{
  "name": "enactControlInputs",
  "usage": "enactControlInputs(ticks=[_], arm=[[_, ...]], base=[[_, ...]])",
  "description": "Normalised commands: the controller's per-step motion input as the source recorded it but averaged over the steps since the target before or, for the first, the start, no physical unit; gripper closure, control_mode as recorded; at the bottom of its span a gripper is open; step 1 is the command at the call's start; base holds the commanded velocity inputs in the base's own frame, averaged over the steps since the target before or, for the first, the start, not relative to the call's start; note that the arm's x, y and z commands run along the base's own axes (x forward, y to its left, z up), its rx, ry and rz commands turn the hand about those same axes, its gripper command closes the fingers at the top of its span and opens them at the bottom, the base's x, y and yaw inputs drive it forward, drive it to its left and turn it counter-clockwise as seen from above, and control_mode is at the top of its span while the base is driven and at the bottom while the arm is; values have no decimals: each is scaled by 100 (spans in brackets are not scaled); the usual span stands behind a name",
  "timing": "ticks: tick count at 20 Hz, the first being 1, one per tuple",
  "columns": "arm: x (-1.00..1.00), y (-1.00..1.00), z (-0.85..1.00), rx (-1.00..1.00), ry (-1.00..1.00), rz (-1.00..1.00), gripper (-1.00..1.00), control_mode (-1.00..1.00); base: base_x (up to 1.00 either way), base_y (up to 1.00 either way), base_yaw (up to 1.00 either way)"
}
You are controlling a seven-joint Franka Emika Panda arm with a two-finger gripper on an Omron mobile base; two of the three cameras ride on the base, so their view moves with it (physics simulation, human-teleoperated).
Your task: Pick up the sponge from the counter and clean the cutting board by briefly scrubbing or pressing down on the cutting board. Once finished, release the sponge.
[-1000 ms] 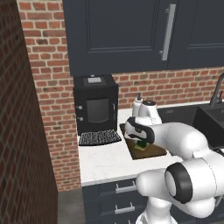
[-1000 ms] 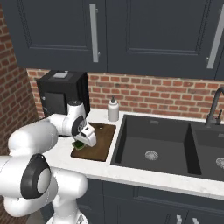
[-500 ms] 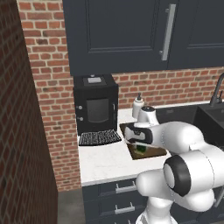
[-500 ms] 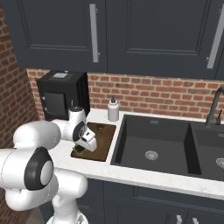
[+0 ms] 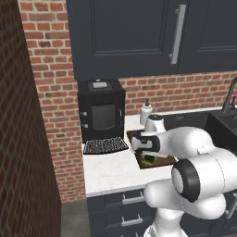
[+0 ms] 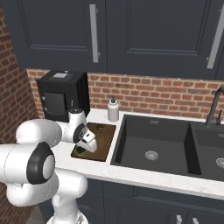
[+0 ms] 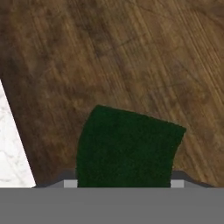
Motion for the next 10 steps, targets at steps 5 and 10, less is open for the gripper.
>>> enactControlInputs(ticks=[5, 10], arm=[[11, -32, 0, 0, -1, 0, 100, -100], [0, -51, -4, 0, 0, 0, 100, -100]], base=[[0, 0, 0], [0, 0, 0]])
